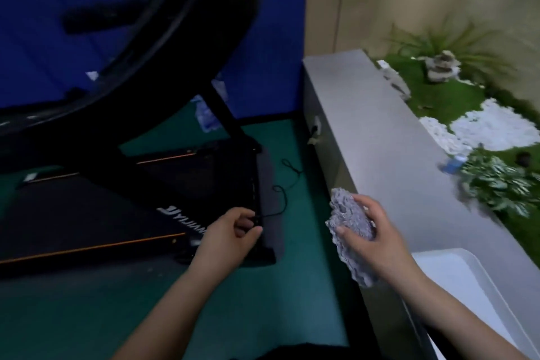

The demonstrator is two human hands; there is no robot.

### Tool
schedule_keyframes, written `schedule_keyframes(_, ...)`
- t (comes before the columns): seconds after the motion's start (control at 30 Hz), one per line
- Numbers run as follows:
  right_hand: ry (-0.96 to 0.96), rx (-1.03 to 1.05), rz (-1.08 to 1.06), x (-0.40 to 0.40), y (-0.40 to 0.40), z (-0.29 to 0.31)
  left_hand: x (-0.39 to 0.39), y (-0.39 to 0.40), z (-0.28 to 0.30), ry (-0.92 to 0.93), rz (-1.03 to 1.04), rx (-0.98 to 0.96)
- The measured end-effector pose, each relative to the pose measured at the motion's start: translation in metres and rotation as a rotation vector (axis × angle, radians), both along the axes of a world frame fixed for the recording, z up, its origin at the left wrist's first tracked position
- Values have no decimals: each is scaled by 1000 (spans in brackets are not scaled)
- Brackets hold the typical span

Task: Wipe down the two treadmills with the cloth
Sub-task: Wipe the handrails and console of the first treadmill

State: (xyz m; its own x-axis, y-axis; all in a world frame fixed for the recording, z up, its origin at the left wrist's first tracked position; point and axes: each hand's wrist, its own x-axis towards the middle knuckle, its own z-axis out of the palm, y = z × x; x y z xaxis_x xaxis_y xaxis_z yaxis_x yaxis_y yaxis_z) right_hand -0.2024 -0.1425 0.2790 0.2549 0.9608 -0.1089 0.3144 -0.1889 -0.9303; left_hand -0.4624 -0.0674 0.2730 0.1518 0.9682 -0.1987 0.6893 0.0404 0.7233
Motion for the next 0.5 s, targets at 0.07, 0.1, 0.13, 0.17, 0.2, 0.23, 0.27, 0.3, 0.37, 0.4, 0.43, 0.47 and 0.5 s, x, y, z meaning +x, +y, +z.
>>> schedule_keyframes(0.07, -19, 35, 59, -35, 10, 9, -35, -8, 6, -28, 50, 13)
schedule_keyframes(0.1, -25, 63, 82, -54, 15, 13, -53, -12, 8, -48, 73, 25)
schedule_keyframes(0.13, -25, 80, 100, -73, 20, 14, -71, -15, 10, -70, 95, 38)
schedule_keyframes(0.17, -22, 90, 117, -94, 24, 16, -90, -17, 12, -86, 115, 44)
schedule_keyframes(0.2, -11, 95, 131, -115, 27, 17, -108, -19, 15, -94, 129, 47)
schedule_keyframes(0.23, 1, 97, 144, -136, 31, 18, -127, -20, 18, -98, 141, 56)
schedule_keyframes(0.27, 16, 100, 151, -157, 34, 17, -146, -19, 21, -102, 153, 72)
schedule_keyframes(0.3, 24, 103, 152, -178, 38, 17, -165, -19, 23, -105, 163, 93)
schedule_keyframes(0.37, 31, 120, 153, -218, 45, 17, -202, -16, 29, -107, 180, 133)
schedule_keyframes(0.4, 34, 135, 154, -236, 49, 17, -219, -15, 31, -110, 190, 147)
schedule_keyframes(0.43, 36, 155, 158, -254, 52, 19, -236, -14, 34, -112, 203, 158)
schedule_keyframes(0.47, 44, 169, 165, -270, 55, 22, -252, -12, 36, -112, 214, 166)
schedule_keyframes(0.5, 54, 178, 175, -285, 58, 26, -267, -11, 39, -112, 224, 172)
